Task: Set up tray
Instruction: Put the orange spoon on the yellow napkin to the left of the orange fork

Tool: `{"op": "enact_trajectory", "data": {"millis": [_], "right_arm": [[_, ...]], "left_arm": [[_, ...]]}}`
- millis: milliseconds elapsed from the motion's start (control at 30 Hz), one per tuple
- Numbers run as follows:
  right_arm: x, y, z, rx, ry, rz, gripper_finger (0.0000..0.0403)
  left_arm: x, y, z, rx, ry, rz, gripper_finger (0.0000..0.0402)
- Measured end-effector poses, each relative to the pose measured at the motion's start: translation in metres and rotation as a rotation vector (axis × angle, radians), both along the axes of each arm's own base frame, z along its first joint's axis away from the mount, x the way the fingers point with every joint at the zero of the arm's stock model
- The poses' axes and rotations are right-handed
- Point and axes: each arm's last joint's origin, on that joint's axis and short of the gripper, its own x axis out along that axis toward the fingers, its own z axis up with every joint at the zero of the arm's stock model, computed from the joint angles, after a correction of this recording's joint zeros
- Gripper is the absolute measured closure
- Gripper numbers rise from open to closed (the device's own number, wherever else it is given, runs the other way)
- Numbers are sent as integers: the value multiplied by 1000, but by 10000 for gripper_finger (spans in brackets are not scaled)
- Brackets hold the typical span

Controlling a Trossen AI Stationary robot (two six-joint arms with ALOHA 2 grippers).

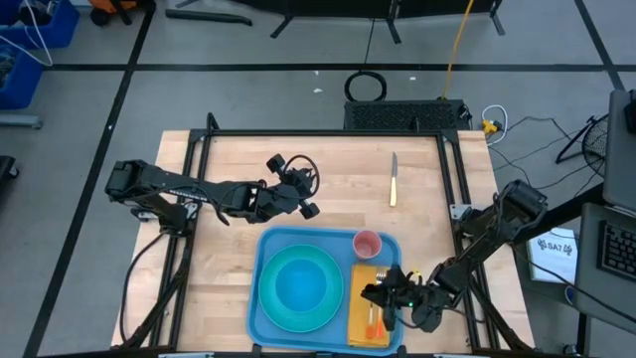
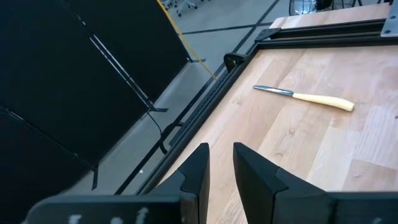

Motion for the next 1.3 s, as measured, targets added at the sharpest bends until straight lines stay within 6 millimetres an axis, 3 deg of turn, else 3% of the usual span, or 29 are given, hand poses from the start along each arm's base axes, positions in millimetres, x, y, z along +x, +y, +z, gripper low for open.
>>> {"op": "enact_trajectory", "data": {"millis": [300,800,1000,1300], "right_arm": [[-3,-1,-6,-34,64,41,289],[0,-4,-5,-58,50,25,197],[1,-10,-8,-71,84,1,177],[-4,-16,-16,-87,164,-50,183]], "left_arm": [[0,0,0,5,-1,9,325],[0,0,0,14,3,13,325],[0,0,0,14,3,13,325],[0,0,0,24,14,8,325]]}}
